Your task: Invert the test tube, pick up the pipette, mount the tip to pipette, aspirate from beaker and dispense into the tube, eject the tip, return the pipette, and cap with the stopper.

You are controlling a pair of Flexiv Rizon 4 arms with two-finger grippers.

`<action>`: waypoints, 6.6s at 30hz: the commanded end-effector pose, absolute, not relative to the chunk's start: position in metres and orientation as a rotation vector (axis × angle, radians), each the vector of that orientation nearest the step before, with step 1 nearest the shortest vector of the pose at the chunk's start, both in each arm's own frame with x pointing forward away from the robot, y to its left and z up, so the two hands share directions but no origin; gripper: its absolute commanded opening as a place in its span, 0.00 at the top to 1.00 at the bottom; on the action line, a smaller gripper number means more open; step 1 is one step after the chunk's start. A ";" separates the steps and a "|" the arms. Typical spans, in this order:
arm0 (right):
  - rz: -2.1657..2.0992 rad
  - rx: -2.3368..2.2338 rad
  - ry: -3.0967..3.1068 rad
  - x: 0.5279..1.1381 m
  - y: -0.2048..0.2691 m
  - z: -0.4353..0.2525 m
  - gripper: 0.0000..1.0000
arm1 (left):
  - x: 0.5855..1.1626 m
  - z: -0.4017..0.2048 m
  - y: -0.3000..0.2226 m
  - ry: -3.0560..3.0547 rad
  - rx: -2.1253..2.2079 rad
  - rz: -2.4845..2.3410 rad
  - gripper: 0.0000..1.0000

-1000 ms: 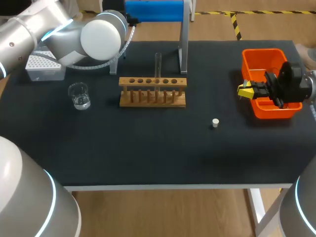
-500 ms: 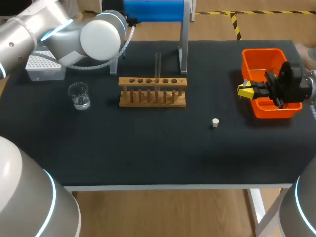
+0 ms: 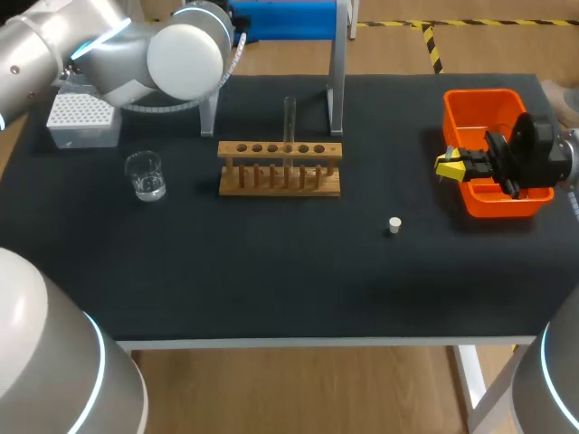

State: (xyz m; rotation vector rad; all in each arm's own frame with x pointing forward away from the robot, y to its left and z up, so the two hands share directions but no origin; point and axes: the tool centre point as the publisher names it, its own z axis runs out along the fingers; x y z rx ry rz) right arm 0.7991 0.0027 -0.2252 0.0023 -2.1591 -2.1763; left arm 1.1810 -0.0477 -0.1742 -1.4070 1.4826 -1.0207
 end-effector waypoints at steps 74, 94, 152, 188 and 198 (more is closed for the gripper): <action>-2.176 0.002 -2.162 0.798 0.003 -0.225 1.00 | 0.968 -0.080 -0.054 2.249 -0.831 -1.541 1.00; -2.176 0.002 -2.162 0.798 0.003 -0.225 1.00 | 0.921 -0.061 -0.099 2.377 -0.566 -1.777 1.00; -2.176 0.002 -2.162 0.798 0.003 -0.225 1.00 | 0.881 -0.058 -0.205 2.151 -0.413 -1.898 1.00; -2.176 0.002 -2.162 0.798 0.003 -0.225 1.00 | 0.876 -0.060 -0.207 2.175 -0.412 -1.886 1.00; -2.176 0.002 -2.162 0.798 0.003 -0.225 1.00 | 0.876 -0.060 -0.207 2.175 -0.412 -1.886 1.00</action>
